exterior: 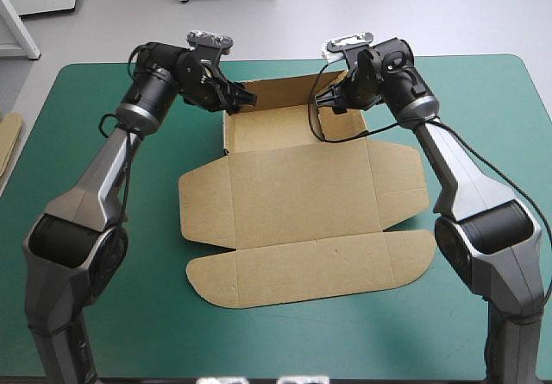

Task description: Fold the box

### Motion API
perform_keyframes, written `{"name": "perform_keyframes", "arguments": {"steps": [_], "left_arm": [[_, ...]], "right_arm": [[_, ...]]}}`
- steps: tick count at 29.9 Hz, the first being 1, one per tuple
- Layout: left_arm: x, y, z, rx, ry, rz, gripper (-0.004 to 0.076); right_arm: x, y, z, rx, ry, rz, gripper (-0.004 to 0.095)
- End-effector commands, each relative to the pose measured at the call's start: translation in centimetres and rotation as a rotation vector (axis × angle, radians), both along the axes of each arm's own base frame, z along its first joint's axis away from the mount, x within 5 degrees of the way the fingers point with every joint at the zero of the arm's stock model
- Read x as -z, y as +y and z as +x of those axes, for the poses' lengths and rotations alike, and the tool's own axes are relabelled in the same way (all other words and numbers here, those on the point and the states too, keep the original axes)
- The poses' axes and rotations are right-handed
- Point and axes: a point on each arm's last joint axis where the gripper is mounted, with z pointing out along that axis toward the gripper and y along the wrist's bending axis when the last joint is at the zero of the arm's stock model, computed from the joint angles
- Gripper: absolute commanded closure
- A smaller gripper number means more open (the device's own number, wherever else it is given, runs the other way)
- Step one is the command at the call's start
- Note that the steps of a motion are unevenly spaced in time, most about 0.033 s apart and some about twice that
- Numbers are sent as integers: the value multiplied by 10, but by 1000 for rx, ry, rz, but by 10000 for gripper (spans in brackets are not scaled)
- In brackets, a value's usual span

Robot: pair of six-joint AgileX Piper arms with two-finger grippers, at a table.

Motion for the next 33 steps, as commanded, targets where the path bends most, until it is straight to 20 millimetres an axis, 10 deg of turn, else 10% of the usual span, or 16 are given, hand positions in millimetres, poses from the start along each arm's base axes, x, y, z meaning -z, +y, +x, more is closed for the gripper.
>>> {"name": "perform_keyframes", "arguments": {"steps": [1,16,33], "left_arm": [[-66,8,-34,33,-174,-97,249],[-90,42,-153,94,-326,-248,250],[2,97,-280,20,-483,-299,251]], "right_arm": [[-68,-16,-32,-13,-164,44,355],[-134,-37,-96,-53,-244,107,355],[-105,-37,-110,-99,-195,129,401]]}}
